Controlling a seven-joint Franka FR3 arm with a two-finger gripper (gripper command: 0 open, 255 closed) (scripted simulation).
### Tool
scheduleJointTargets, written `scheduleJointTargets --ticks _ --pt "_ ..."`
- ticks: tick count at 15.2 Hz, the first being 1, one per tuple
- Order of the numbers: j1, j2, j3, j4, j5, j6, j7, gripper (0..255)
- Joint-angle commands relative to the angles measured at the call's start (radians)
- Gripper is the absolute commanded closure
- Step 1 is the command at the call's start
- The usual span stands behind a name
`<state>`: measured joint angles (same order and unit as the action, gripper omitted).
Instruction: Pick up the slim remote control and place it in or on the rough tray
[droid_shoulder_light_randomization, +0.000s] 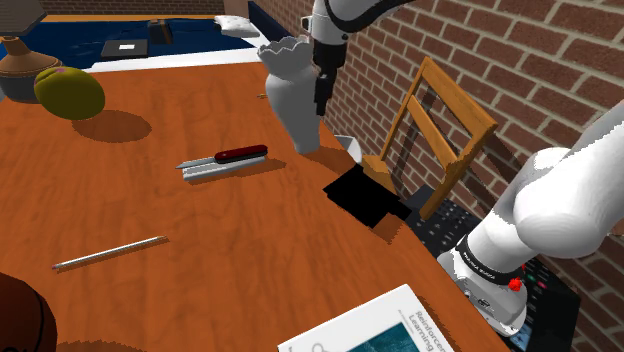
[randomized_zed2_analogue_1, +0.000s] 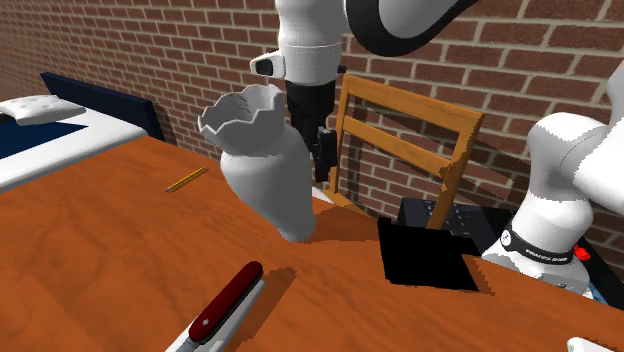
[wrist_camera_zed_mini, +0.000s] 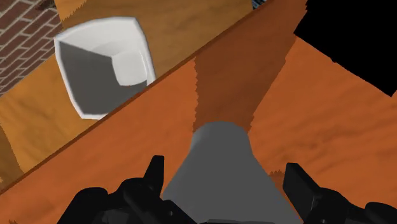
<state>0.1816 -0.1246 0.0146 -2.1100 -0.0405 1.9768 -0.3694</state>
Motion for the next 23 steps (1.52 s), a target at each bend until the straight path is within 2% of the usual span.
scheduleJointTargets --ticks 1,11,21,23 --pt "0.016 0.052 0.012 0.031 0.005 0.021 -0.034 0" --pt "0.088 0.353 0.087 0.293 0.001 0.063 -0.180 0" --pt "0.179 0.634 0.165 0.591 -0.045 0.044 -0.305 0" --pt "0.184 0.651 0.168 0.598 -0.049 0.053 -0.310 0"
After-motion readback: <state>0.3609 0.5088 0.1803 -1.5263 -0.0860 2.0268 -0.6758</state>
